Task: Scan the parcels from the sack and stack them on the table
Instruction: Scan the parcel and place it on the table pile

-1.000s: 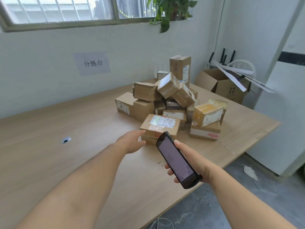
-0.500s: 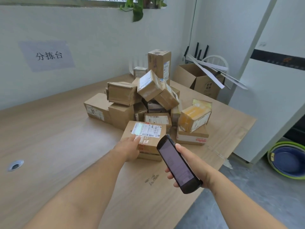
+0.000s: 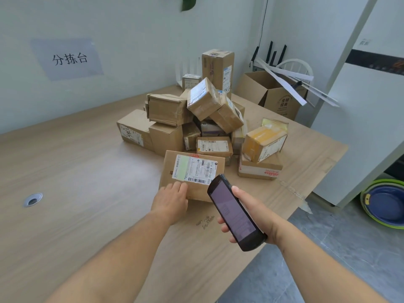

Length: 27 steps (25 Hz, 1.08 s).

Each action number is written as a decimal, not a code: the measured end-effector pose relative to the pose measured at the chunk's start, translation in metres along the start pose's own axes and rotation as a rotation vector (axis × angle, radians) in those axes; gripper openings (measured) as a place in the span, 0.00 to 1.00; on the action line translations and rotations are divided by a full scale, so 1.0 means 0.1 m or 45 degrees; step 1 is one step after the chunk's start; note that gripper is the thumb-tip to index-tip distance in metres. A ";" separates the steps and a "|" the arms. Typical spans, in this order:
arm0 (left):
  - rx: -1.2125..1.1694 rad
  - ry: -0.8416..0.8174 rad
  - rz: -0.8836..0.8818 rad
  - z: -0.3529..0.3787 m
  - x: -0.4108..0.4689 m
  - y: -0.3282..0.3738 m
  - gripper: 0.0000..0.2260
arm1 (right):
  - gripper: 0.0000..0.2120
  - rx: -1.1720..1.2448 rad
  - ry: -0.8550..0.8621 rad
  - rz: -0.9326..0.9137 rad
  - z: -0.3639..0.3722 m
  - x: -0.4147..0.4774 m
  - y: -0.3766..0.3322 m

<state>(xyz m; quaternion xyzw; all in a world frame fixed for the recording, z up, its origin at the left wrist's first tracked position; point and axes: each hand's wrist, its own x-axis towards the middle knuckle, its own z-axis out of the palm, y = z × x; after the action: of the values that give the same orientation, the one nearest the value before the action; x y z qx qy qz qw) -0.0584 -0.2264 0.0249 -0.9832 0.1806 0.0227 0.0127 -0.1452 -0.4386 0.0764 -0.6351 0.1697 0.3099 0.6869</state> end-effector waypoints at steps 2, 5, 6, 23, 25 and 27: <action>-0.028 -0.027 0.033 0.07 -0.21 0.00 0.08 | 0.33 0.009 -0.013 -0.013 0.01 -0.05 0.05; -0.044 0.248 0.173 0.01 -0.29 -0.08 0.15 | 0.36 -0.011 -0.057 -0.005 0.01 -0.12 0.12; -0.025 0.369 0.172 -0.06 -0.24 -0.11 0.23 | 0.37 -0.022 -0.072 -0.002 0.00 -0.14 0.14; 0.359 -0.592 0.182 -0.65 0.48 -0.57 0.60 | 0.35 0.018 -0.033 0.028 -0.08 -0.18 0.17; 0.365 -0.598 0.207 -0.64 0.53 -0.53 0.61 | 0.35 0.004 -0.032 0.045 -0.07 -0.15 0.16; 0.352 -0.612 0.213 -0.57 0.57 -0.52 0.61 | 0.36 -0.003 -0.041 0.042 -0.06 -0.11 0.15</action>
<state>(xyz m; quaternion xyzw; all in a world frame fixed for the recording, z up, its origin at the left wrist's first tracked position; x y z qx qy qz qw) 0.0159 -0.2003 0.0803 -0.9202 0.2544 0.2312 0.1871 -0.1620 -0.4467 0.0714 -0.6281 0.1687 0.3315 0.6834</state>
